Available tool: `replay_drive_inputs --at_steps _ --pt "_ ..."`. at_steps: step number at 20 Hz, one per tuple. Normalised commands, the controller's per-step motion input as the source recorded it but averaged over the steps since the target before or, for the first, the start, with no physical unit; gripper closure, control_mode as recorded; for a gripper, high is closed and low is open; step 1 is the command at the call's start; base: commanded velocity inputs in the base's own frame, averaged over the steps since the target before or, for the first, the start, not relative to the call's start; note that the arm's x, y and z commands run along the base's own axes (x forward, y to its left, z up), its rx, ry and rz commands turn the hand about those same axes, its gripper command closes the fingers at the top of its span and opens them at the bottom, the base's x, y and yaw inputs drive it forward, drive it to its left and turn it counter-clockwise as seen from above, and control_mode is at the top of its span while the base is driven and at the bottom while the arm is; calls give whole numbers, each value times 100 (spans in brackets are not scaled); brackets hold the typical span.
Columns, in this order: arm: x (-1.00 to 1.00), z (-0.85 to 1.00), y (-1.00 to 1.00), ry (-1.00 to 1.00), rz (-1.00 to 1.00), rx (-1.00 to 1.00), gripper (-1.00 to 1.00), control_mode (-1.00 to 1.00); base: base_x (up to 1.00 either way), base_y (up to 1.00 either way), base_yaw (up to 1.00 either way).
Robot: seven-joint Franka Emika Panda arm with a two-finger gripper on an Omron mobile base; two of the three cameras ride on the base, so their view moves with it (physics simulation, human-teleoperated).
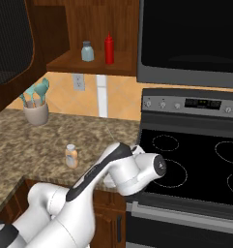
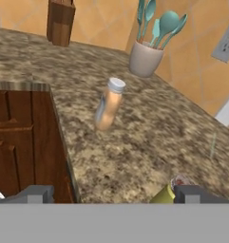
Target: Put the shaker and condiment bottle from the counter next to their counterparts in the cabinet.
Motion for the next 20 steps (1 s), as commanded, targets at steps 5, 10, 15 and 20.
replay_drive_inputs --at_steps 5,10,15,20 --pt "20 -13 0 0 0 0 -100 -100 0 0 0" --pt "27 -15 0 0 0 0 -100 -100 0 0 0" --pt "6 -7 -1 1 0 0 -100 -100 0 0 0" --pt "0 -4 -7 3 1 0 -100 -100 0 0 0"
